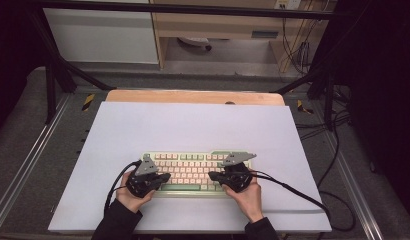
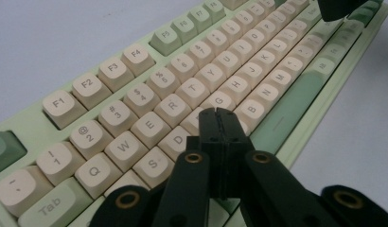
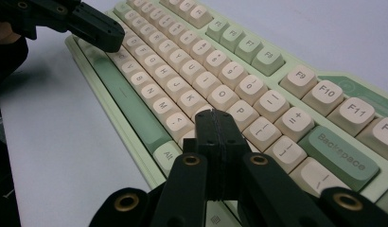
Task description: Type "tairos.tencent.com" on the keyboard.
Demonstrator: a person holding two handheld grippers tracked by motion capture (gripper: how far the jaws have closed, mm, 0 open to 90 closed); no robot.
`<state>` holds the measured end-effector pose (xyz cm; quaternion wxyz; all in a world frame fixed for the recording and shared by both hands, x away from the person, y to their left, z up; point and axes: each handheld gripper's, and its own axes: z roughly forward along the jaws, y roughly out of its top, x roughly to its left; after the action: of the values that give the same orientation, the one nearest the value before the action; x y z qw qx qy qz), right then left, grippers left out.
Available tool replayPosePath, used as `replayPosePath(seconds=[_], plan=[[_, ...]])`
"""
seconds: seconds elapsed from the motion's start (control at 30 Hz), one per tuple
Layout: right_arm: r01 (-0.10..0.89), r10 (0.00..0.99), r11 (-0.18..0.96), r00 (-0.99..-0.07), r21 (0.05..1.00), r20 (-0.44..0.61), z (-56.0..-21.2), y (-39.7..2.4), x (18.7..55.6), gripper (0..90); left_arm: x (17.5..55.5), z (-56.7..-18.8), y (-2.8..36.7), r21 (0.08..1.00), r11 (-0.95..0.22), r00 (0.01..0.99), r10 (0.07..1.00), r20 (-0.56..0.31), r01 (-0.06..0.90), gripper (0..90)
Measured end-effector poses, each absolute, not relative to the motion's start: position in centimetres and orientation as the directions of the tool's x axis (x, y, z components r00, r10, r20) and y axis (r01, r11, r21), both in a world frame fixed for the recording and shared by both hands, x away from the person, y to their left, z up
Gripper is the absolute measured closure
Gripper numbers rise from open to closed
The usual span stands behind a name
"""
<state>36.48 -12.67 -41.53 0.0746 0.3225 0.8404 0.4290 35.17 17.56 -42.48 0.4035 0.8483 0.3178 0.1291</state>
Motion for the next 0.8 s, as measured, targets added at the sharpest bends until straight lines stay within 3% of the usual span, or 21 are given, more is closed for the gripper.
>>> replayPosePath(seconds=[0.8], plan=[[0.475, 0.608, 0.423, -0.780, 0.772, 0.147, -41.38, -12.78, 36.45, 90.0, 35.17, -43.11, 17.33, 0.752, -0.492, 0.771, 0.636, -0.033, 0.438, 89.9]])
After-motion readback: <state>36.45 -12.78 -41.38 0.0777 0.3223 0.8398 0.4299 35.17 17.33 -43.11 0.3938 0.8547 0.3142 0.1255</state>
